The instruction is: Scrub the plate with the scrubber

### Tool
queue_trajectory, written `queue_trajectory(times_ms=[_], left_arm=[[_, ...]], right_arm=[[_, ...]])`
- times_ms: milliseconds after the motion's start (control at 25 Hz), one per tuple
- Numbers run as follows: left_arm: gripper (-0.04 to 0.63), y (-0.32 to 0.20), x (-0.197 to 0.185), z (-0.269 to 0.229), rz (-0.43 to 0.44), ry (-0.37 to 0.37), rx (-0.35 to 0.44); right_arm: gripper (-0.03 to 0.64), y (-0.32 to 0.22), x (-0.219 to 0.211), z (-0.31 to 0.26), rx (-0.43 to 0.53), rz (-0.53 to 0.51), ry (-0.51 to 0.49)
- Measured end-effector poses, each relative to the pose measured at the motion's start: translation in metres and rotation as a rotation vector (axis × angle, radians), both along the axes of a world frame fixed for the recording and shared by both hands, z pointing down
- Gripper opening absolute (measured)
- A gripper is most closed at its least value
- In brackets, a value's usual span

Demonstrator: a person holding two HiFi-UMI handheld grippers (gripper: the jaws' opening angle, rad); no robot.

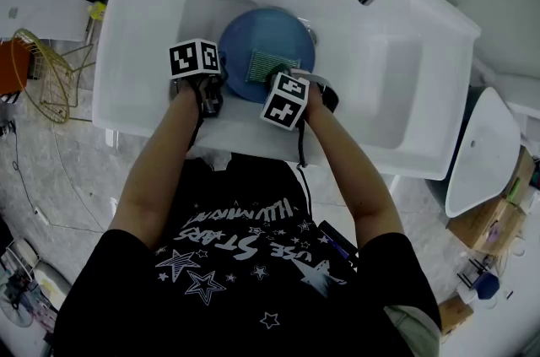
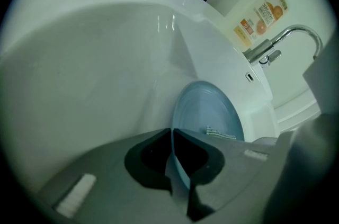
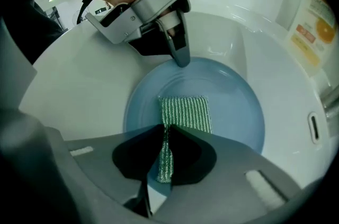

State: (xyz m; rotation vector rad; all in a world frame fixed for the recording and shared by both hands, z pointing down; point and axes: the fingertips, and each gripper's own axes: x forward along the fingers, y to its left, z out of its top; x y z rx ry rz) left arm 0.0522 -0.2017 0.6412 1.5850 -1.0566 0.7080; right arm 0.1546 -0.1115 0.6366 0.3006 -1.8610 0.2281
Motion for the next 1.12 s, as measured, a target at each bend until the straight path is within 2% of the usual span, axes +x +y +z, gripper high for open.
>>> queue_trajectory(times_ms=[240,400,680,840,1120], left_arm=[[0.020,0.000,0.000,0.000,0.000,-0.006,0.002],[0.020,0.001,0.000,-0.001,0.001,-0.005,0.003],[0.030,0.001,-0.001,-0.005,-0.014,0.027,0.000],[0.194,0.005,0.008,-0.013,0.023,0.072,0.002],[0.276,0.009,0.023,-0.050,0.143,0.124,0.072]], right_arm=[[0.070,0.010,-0.033,-0.005,-0.028,-0.016,-0.073],[0.067,0.003,-0.032,-0.013,-0.027,0.075,-0.126],[0.054,-0.018,-0.015,-0.047,0.069,0.232,-0.193],[0.052,-0.025,-0.003,-0.063,0.112,0.316,-0.230],[0.051,-0.033,0.008,-0.108,0.213,0.486,-0.271]])
